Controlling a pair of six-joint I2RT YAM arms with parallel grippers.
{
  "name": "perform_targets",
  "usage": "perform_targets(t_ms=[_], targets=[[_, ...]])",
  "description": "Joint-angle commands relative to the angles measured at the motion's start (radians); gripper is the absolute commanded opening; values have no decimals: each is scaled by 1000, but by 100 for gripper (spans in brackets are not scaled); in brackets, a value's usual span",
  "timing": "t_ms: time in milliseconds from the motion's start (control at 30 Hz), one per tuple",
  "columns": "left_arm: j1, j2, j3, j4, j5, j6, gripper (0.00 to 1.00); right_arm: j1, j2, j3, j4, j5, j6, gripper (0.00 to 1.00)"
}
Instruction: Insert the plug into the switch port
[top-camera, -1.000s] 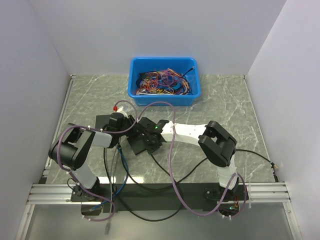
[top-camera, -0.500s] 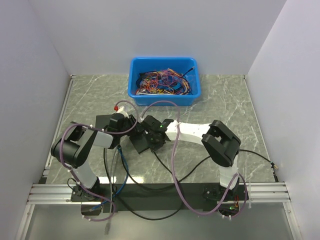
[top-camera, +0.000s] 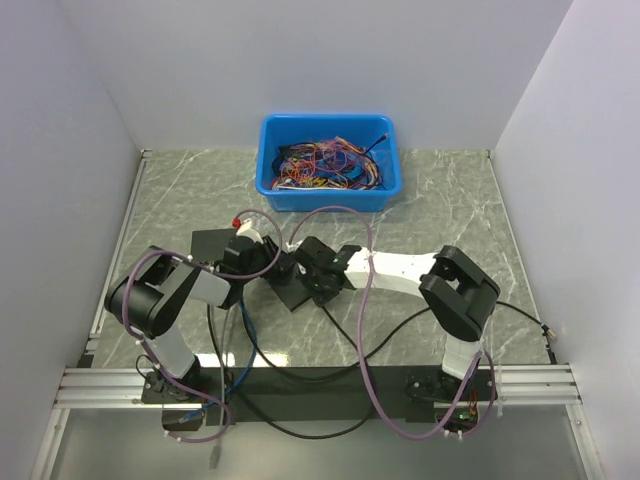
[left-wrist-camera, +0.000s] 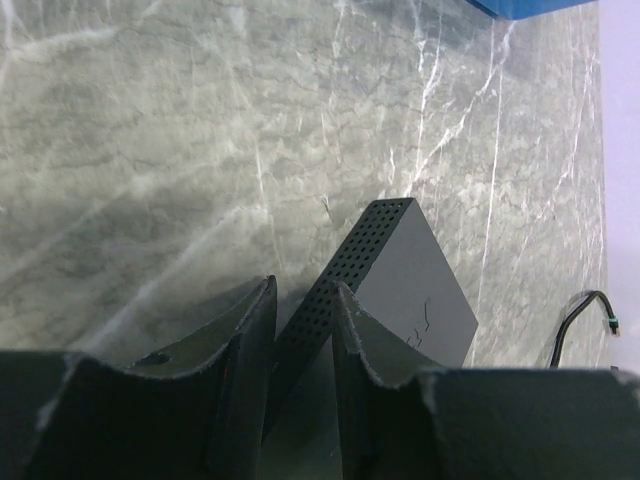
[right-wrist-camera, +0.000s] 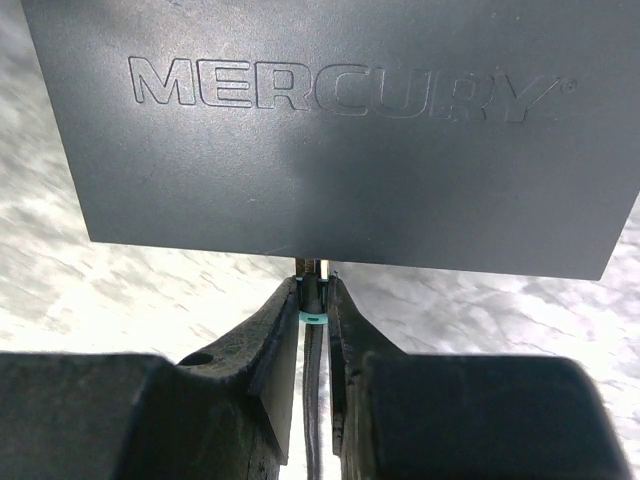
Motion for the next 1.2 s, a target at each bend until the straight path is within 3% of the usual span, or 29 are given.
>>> perform_targets(t_ms=[0, 333, 567, 700, 900, 1167], targets=[[-92, 21, -73, -133, 169, -7, 34, -41, -59, -10, 256, 162, -96, 0], [-186, 8, -101, -102, 192, -4, 35, -47, -34, 14, 345, 72, -287, 0], [-324, 57, -113, -40, 233, -18, 36, -76, -33, 39, 482, 56, -380, 0], [-361, 104, -142, 63, 252, -90, 36, -119, -51, 4, 605, 10, -371, 0], [-388, 140, -191, 141, 256, -138, 36, -142, -7, 2, 642, -7, -384, 0], [-391, 95, -153, 77, 268, -98, 37, -144, -20, -32, 774, -76, -360, 0]])
